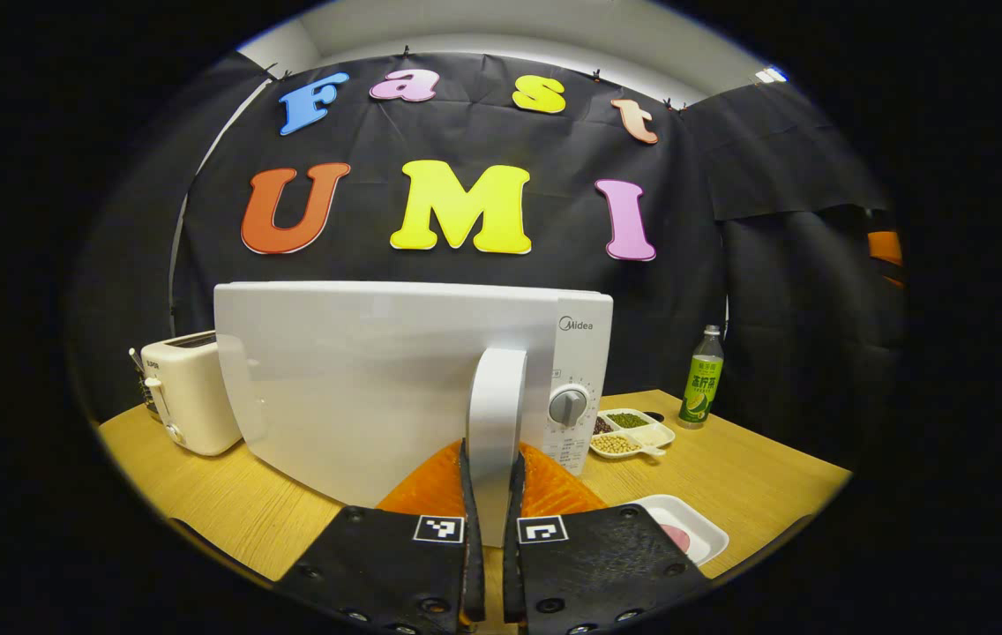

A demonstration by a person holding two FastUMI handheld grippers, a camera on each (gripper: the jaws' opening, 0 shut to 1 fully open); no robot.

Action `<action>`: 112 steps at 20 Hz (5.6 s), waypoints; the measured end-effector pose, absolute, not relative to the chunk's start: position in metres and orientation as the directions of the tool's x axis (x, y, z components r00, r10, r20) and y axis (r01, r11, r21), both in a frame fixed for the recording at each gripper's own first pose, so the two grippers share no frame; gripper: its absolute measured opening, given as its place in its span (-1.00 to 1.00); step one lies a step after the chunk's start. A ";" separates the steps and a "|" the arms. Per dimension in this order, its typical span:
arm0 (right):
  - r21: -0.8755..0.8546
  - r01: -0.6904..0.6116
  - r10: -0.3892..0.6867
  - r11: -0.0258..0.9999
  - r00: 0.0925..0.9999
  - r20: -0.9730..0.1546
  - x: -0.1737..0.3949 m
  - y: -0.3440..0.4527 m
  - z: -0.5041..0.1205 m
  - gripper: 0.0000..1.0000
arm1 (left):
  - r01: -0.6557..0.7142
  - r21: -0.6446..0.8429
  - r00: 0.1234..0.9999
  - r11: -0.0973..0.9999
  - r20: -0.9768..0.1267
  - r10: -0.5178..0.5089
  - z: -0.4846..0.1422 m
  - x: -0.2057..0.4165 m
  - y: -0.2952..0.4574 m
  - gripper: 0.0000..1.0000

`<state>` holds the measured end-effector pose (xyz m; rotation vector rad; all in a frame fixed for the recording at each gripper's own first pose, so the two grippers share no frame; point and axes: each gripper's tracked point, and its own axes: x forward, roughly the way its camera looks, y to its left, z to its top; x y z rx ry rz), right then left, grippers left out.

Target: Open the microwave oven with the left hand, put the food in, and close the microwave oven.

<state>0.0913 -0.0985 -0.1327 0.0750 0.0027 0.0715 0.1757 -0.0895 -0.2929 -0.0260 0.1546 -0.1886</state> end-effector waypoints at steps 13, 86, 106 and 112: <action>0.041 -0.165 0.166 0.985 0.986 -0.010 0.035 -0.024 -0.133 0.82 | -0.004 0.067 0.991 0.998 -0.131 0.013 -0.284 0.034 0.078 -0.07; 0.691 0.096 0.680 0.716 0.124 -0.722 0.101 0.249 -0.369 -0.92 | -0.151 0.026 0.988 0.988 -0.006 0.151 -0.093 -0.026 0.142 1.00; 0.928 0.203 0.573 0.313 0.739 -0.355 0.223 0.397 -0.357 -0.82 | -0.206 0.050 0.977 0.977 -0.036 0.208 -0.108 -0.050 0.177 0.66; 0.953 0.215 0.401 0.213 0.871 -0.286 0.284 0.403 -0.368 -0.82 | -0.225 0.049 0.973 0.973 -0.046 0.227 -0.115 -0.047 0.194 0.89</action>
